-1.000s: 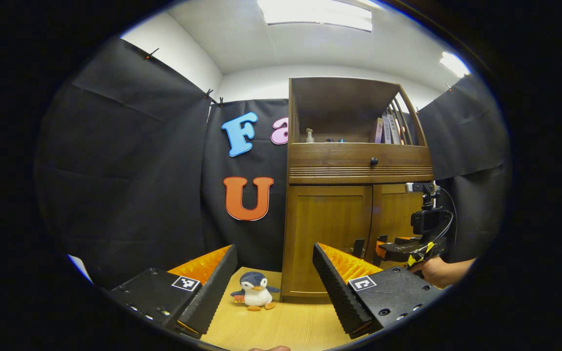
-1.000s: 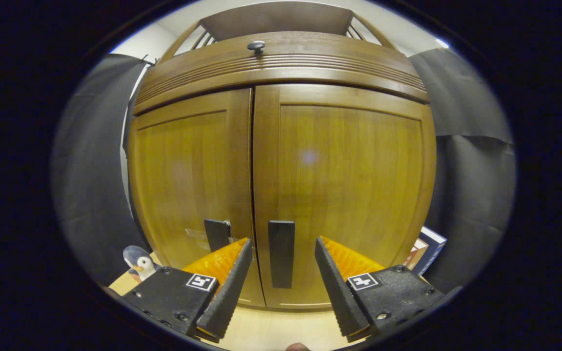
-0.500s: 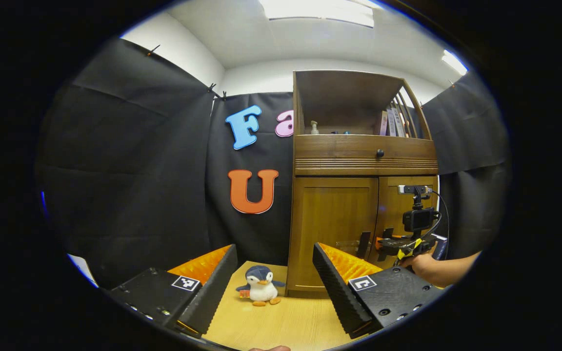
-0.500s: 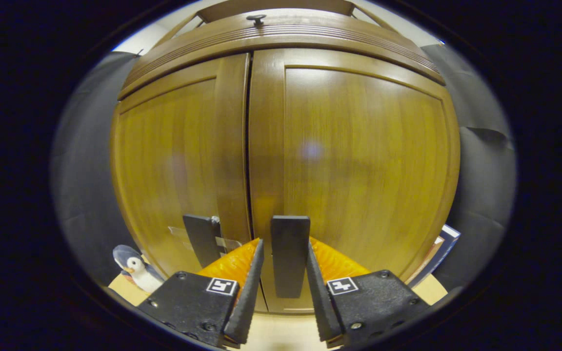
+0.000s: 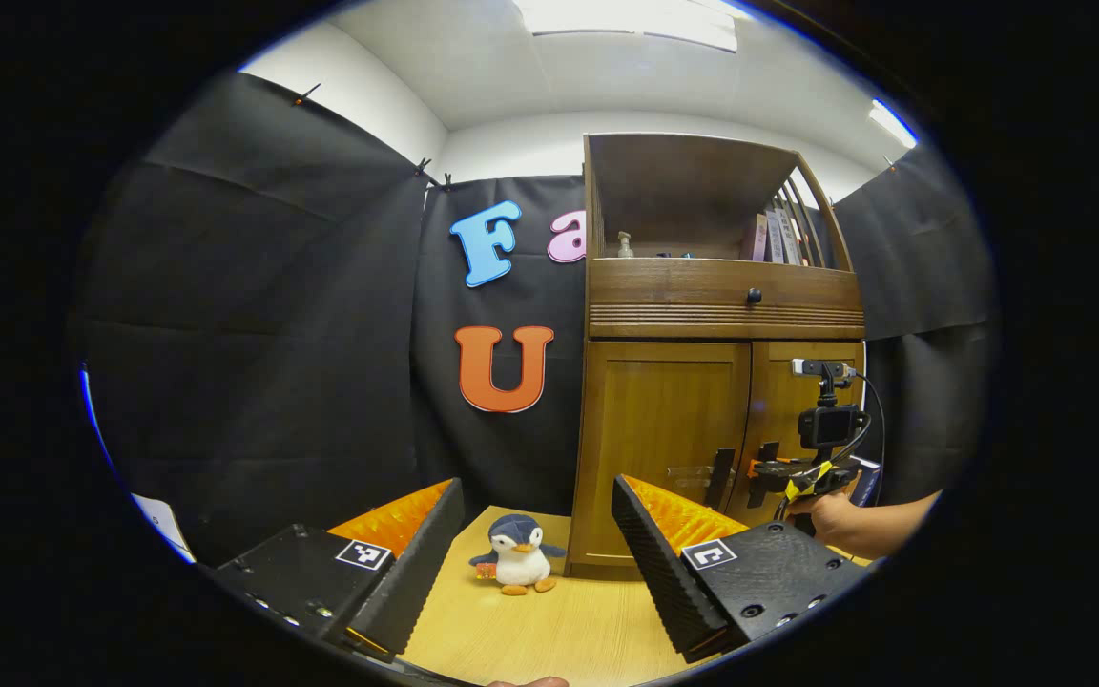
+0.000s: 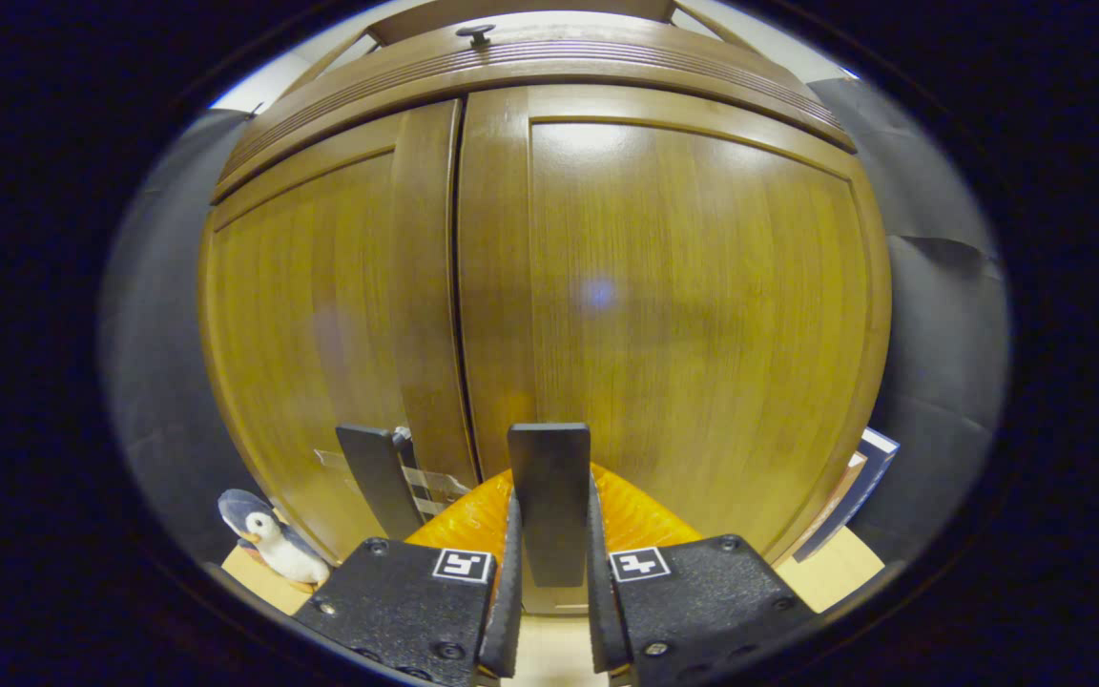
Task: Open the right door of the double-door shoe cabinet with the right hand, and open the left door with the left hand.
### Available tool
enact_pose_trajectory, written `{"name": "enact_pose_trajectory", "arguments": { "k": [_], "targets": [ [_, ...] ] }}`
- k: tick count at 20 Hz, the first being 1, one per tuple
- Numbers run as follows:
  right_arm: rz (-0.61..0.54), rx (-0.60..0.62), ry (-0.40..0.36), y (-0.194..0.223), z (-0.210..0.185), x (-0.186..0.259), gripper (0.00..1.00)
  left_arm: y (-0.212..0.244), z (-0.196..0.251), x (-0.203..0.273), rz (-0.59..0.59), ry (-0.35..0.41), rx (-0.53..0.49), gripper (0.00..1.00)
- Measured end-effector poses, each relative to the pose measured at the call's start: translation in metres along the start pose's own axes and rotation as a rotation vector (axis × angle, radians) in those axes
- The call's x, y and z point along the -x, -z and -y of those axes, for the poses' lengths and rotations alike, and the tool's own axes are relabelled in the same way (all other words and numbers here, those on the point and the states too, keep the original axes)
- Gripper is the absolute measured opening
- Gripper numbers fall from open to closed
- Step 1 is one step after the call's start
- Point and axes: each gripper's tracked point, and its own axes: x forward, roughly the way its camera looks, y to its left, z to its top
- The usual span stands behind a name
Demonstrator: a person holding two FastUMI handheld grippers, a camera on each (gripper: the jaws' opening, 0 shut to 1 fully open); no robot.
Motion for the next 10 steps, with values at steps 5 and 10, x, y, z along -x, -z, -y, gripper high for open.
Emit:
{"name": "enact_pose_trajectory", "arguments": {
  "k": [5,10],
  "targets": [
    [0.000,0.000,0.000,0.006,0.003,0.018,0.32,0.003,0.006,-0.005,-0.004,0.040,0.005,0.95],
    [0.006,0.000,-0.001,0.011,0.009,0.040,0.32,0.005,0.007,-0.011,-0.018,0.085,-0.003,0.95]
  ]
}}
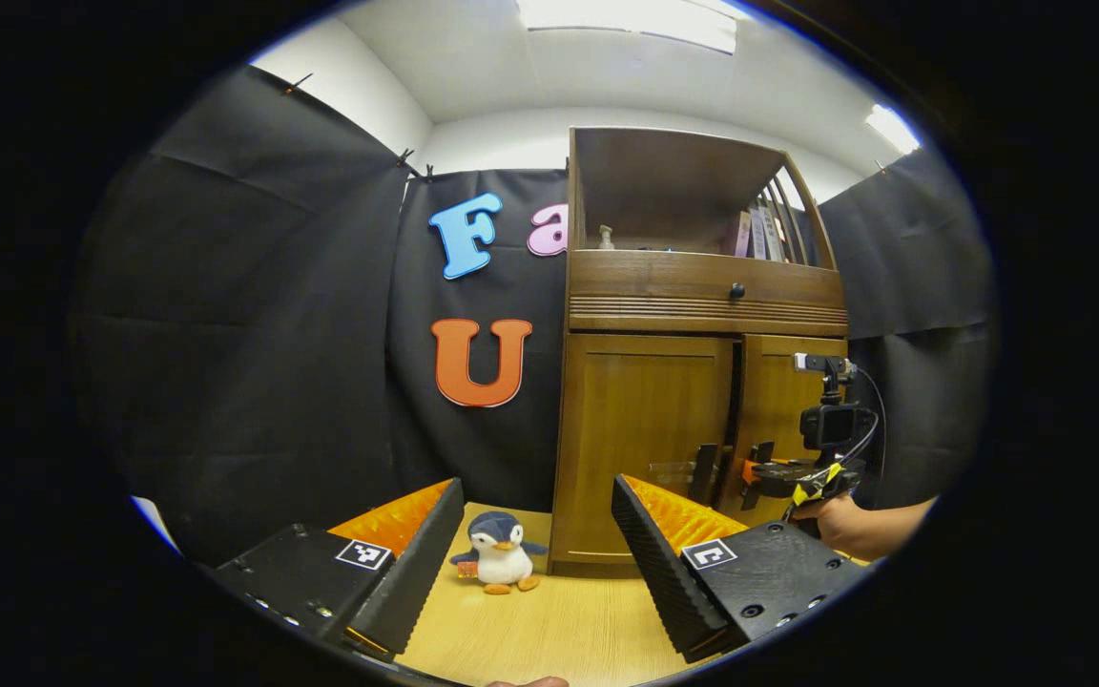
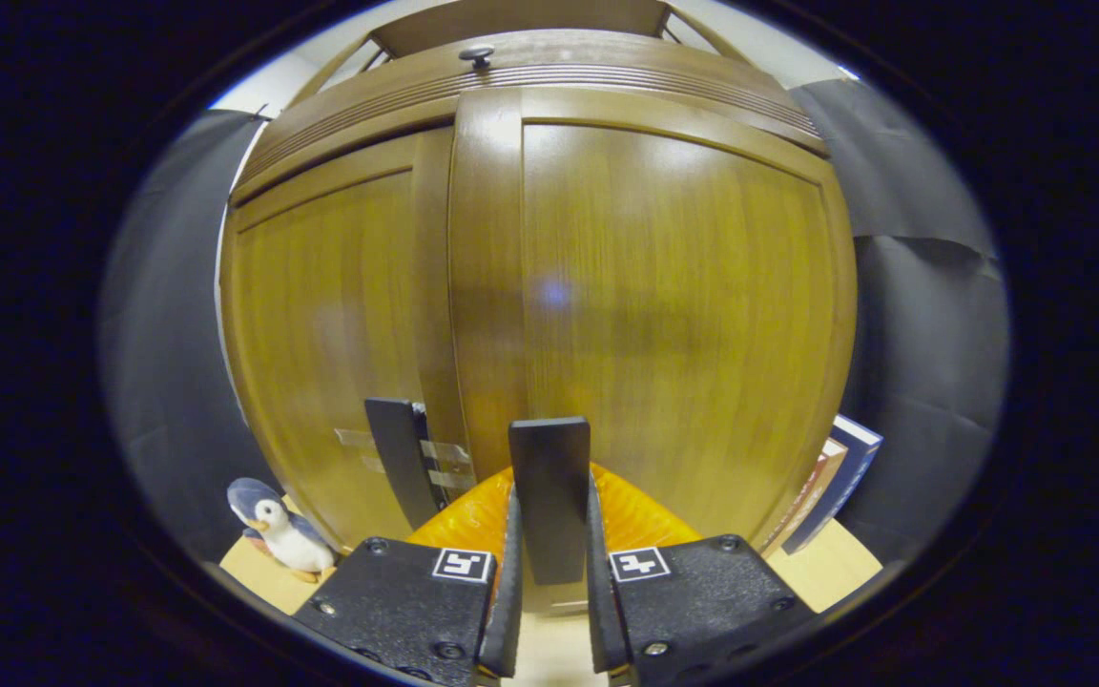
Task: Open the right door of the double-door shoe cabinet with the right hand, and open the left door with the left hand.
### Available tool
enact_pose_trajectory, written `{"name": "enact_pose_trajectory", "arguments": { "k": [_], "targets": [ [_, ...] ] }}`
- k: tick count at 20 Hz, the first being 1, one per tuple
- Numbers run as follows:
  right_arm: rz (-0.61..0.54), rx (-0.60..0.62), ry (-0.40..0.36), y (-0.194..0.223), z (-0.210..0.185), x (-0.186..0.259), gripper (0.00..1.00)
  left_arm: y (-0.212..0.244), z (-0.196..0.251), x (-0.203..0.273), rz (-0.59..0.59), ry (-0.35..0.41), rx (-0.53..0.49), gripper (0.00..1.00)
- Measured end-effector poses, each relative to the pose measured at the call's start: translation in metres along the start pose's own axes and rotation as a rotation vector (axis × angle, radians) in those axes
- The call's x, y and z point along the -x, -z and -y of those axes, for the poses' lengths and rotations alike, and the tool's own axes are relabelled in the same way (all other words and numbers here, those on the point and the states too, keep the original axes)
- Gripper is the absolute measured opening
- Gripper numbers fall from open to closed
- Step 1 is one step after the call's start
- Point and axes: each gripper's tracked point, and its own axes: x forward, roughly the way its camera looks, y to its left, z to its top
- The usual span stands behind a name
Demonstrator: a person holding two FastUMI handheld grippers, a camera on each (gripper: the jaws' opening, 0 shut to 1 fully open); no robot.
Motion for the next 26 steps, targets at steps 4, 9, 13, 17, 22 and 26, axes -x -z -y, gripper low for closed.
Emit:
{"name": "enact_pose_trajectory", "arguments": {
  "k": [4,9,13,17,22,26],
  "targets": [
    [-0.006,-0.014,0.019,0.005,0.008,0.024,0.32,0.002,-0.003,-0.004,-0.003,0.039,0.002,0.95],
    [0.012,-0.028,0.070,0.010,0.020,0.053,0.32,0.006,0.004,-0.011,-0.024,0.111,0.013,0.95],
    [0.019,-0.033,0.061,0.014,0.031,0.071,0.31,0.010,0.018,-0.017,-0.027,0.141,0.013,0.95],
    [0.024,-0.038,0.036,0.017,0.046,0.090,0.30,0.012,0.050,-0.015,-0.032,0.171,0.013,0.95],
    [0.028,-0.038,0.013,0.023,0.071,0.120,0.28,0.012,0.088,-0.020,-0.032,0.201,-0.003,0.95],
    [0.014,-0.039,-0.023,0.025,0.087,0.133,0.28,0.013,0.117,-0.026,-0.035,0.232,-0.005,0.95]
  ]
}}
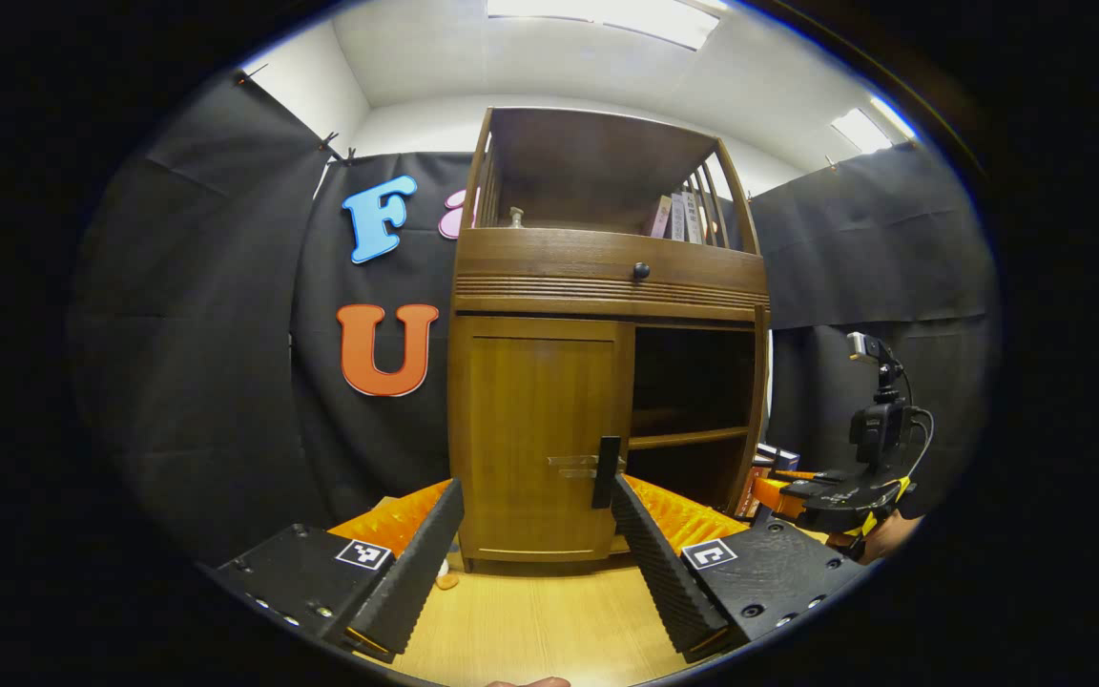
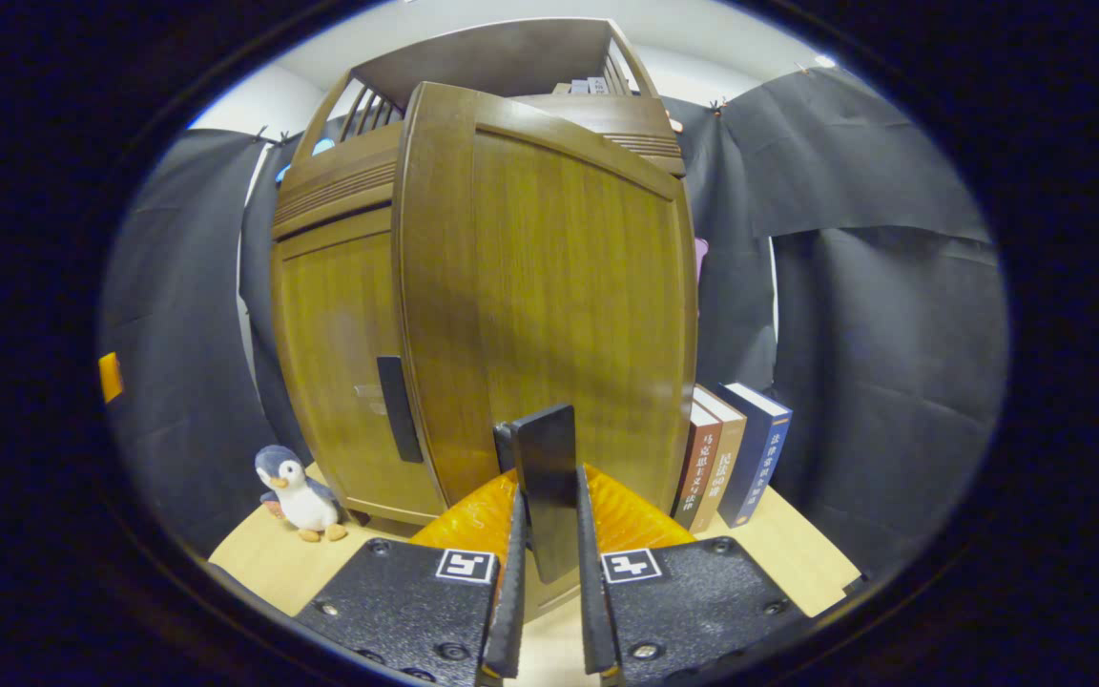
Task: Open the right door of the double-door shoe cabinet with the right hand, and open the left door with the left hand.
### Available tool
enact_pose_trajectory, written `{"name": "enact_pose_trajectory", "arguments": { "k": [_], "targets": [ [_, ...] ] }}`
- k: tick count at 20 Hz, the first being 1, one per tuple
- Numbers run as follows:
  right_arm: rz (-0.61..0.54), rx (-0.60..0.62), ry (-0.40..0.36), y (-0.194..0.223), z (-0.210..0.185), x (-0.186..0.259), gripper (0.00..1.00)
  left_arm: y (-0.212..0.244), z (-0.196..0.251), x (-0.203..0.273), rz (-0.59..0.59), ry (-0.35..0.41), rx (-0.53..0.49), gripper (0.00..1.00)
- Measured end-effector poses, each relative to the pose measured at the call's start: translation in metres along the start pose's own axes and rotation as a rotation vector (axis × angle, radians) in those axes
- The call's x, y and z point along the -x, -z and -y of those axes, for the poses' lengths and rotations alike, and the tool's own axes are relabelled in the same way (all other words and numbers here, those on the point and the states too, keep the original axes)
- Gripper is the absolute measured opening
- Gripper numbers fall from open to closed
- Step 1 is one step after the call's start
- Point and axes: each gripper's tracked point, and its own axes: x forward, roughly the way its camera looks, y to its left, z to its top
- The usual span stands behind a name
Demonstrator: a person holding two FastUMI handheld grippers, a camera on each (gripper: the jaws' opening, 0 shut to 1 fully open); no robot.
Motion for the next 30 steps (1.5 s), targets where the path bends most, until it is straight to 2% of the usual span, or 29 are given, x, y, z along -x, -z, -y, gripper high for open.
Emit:
{"name": "enact_pose_trajectory", "arguments": {
  "k": [4,8,9,10,11,12,13,15,16,17,19,20,21,22,23,24,25,26,30],
  "targets": [
    [0.012,-0.012,-0.002,0.001,0.014,0.011,0.27,0.000,0.017,-0.007,-0.001,0.011,-0.001,0.95],
    [0.036,-0.036,0.054,0.002,0.040,0.025,0.25,0.002,0.030,-0.013,-0.008,0.020,0.006,0.95],
    [0.035,-0.044,0.064,0.002,0.047,0.028,0.24,0.003,0.032,-0.014,-0.009,0.023,0.008,1.00],
    [0.030,-0.056,0.068,0.003,0.052,0.031,0.23,0.002,0.035,-0.015,-0.009,0.026,0.013,0.95],
    [0.025,-0.066,0.071,0.003,0.057,0.033,0.23,0.003,0.039,-0.017,-0.012,0.032,0.018,0.95],
    [0.015,-0.078,0.079,0.005,0.062,0.036,0.22,0.003,0.042,-0.019,-0.014,0.038,0.020,1.00],
    [-0.007,-0.095,0.090,0.011,0.068,0.037,0.22,0.004,0.044,-0.020,-0.015,0.042,0.020,0.95],
    [-0.047,-0.124,0.111,0.024,0.075,0.042,0.19,0.007,0.052,-0.025,-0.023,0.058,0.029,0.95],
    [-0.055,-0.134,0.119,0.028,0.080,0.042,0.14,0.007,0.055,-0.027,-0.028,0.065,0.036,0.95],
    [-0.053,-0.140,0.127,0.027,0.086,0.042,0.18,0.008,0.058,-0.028,-0.033,0.072,0.040,0.95],
    [-0.053,-0.134,0.141,0.026,0.097,0.044,0.18,0.011,0.065,-0.032,-0.045,0.085,0.044,0.95],
    [-0.053,-0.132,0.148,0.024,0.103,0.044,0.14,0.012,0.069,-0.034,-0.052,0.090,0.042,0.95],
    [-0.052,-0.134,0.154,0.023,0.110,0.045,0.17,0.013,0.071,-0.037,-0.055,0.095,0.040,0.95],
    [-0.051,-0.137,0.163,0.023,0.117,0.046,0.12,0.014,0.074,-0.040,-0.058,0.098,0.038,0.95],
    [-0.052,-0.141,0.167,0.022,0.123,0.046,0.14,0.015,0.077,-0.042,-0.060,0.103,0.038,0.95],
    [-0.052,-0.144,0.168,0.022,0.128,0.047,0.11,0.016,0.081,-0.045,-0.061,0.110,0.039,0.95],
    [-0.053,-0.143,0.164,0.022,0.131,0.047,0.05,0.018,0.085,-0.049,-0.065,0.116,0.040,0.95],
    [-0.052,-0.140,0.159,0.022,0.133,0.048,0.09,0.021,0.088,-0.053,-0.068,0.122,0.039,0.95],
    [-0.046,-0.133,0.155,0.021,0.135,0.049,0.08,0.032,0.095,-0.071,-0.096,0.130,0.076,0.95]
  ]
}}
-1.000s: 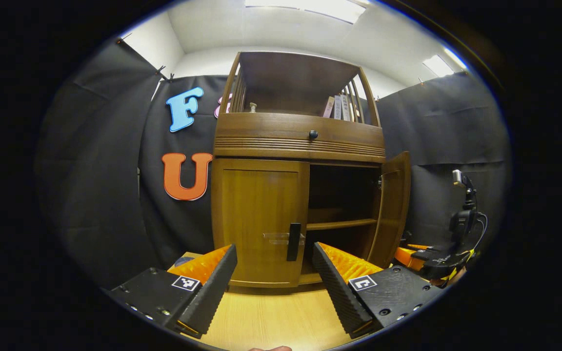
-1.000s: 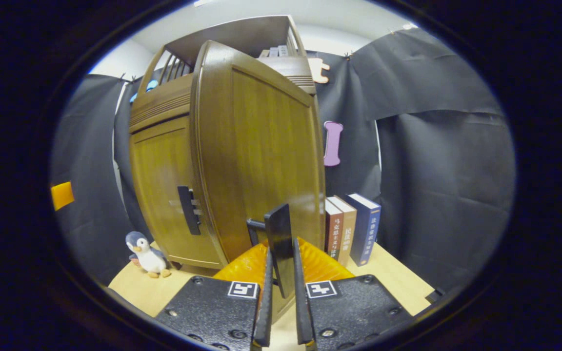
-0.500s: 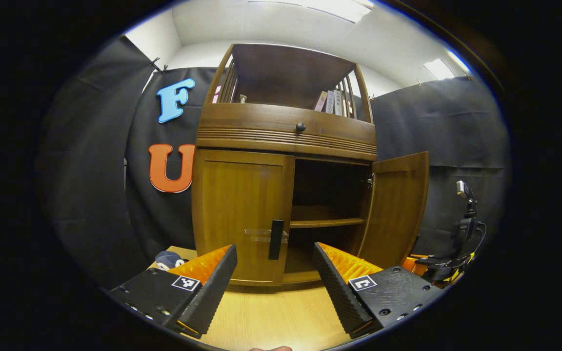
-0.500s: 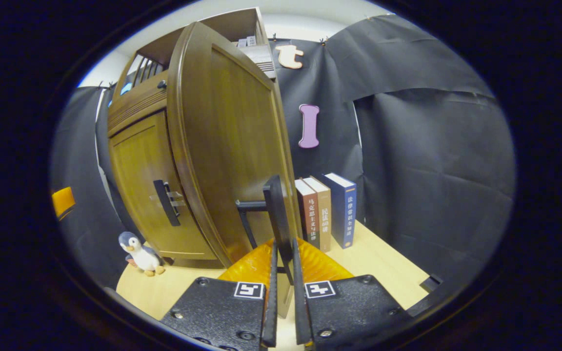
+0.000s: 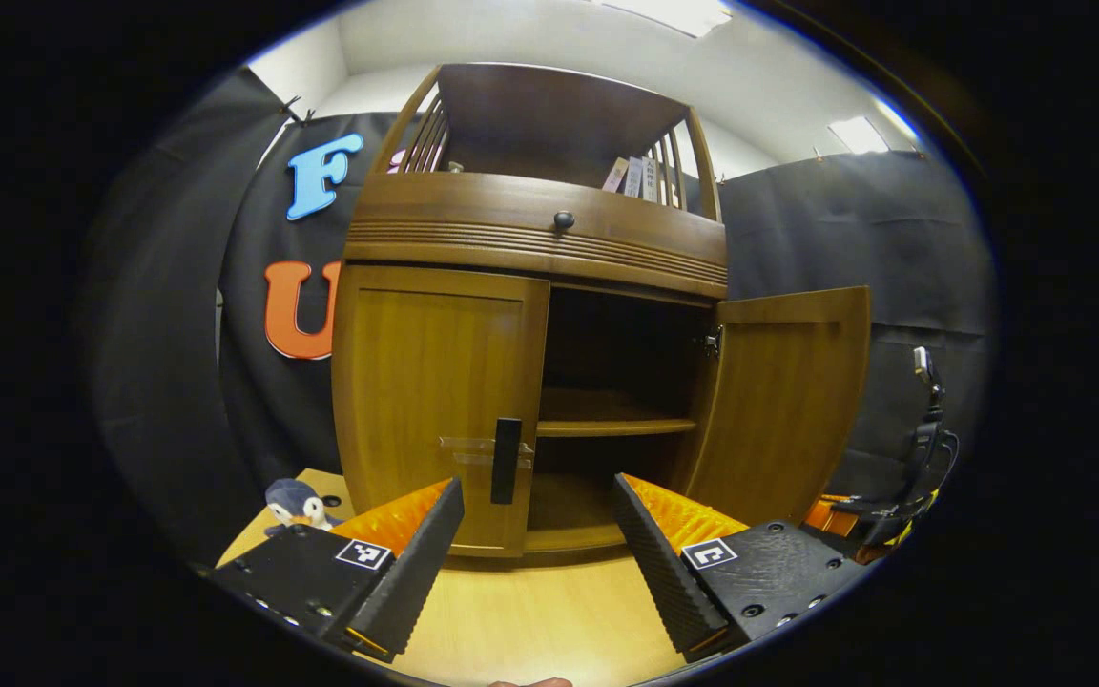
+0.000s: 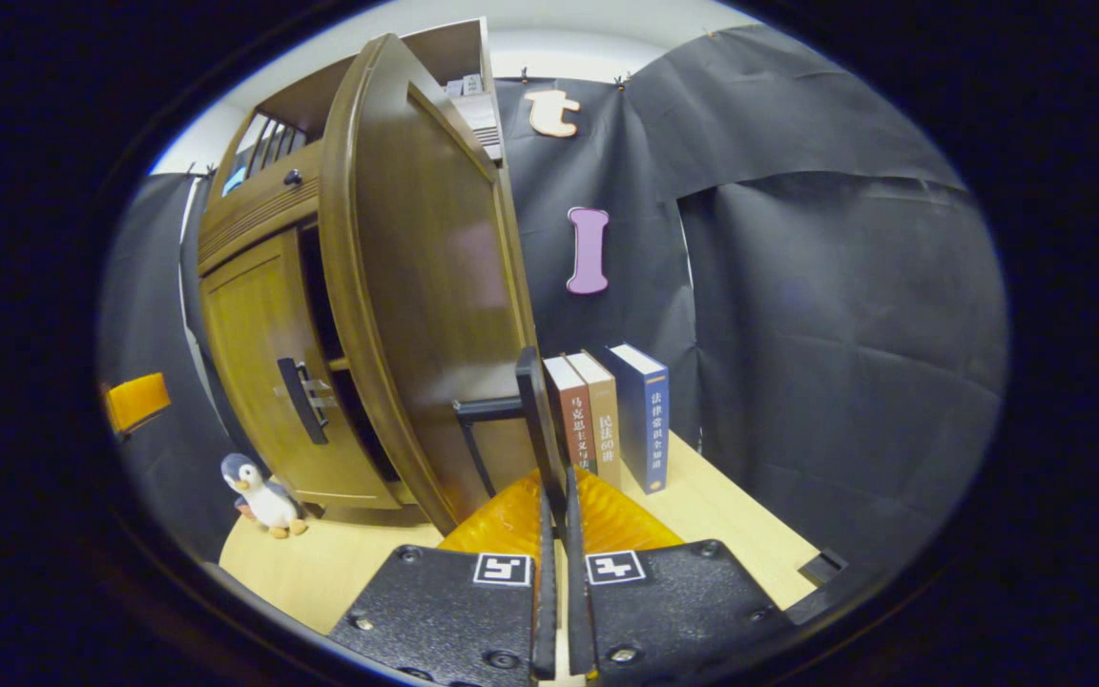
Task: Open the right door of the double-door shoe cabinet with the right hand, and open the left door with the left hand.
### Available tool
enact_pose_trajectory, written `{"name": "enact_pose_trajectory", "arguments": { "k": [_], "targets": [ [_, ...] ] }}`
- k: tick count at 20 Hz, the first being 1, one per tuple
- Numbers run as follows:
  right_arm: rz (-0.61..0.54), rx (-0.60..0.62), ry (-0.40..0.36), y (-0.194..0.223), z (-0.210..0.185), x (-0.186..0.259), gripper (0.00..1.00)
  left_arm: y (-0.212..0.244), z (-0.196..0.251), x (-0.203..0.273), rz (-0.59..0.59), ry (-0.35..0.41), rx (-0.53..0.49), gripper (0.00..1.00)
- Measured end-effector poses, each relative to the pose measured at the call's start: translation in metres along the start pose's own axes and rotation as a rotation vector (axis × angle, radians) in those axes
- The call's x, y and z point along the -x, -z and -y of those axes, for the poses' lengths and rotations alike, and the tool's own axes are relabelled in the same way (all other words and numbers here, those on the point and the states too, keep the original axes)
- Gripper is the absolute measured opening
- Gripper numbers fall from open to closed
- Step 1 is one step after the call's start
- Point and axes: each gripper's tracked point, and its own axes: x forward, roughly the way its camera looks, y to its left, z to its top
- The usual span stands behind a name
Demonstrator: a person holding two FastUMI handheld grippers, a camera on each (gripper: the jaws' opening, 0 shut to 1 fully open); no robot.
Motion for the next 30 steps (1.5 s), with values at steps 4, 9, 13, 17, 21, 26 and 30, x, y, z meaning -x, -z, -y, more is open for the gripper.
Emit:
{"name": "enact_pose_trajectory", "arguments": {
  "k": [4,9,13,17,21,26,30],
  "targets": [
    [0.002,0.028,0.000,-0.002,0.010,0.002,0.08,0.003,-0.005,-0.026,-0.021,-0.025,0.006,0.95],
    [0.021,0.052,0.001,-0.008,0.025,0.007,0.08,0.016,-0.004,-0.068,-0.050,-0.032,-0.002,0.95],
    [0.043,0.054,0.023,-0.014,0.041,0.012,0.08,0.021,-0.013,-0.104,-0.048,-0.063,-0.013,0.94],
    [0.089,0.011,0.077,-0.029,0.071,0.020,0.08,0.036,-0.025,-0.143,-0.074,-0.081,0.011,0.94],
    [0.126,-0.017,0.081,-0.042,0.080,0.027,0.08,0.047,-0.028,-0.170,-0.094,-0.090,0.013,0.94],
    [0.145,0.010,0.113,-0.048,0.089,0.042,0.09,0.056,-0.040,-0.192,-0.114,-0.131,0.010,0.93],
    [0.139,-0.003,0.139,-0.047,0.097,0.042,0.08,0.064,-0.057,-0.210,-0.117,-0.172,0.009,0.94]
  ]
}}
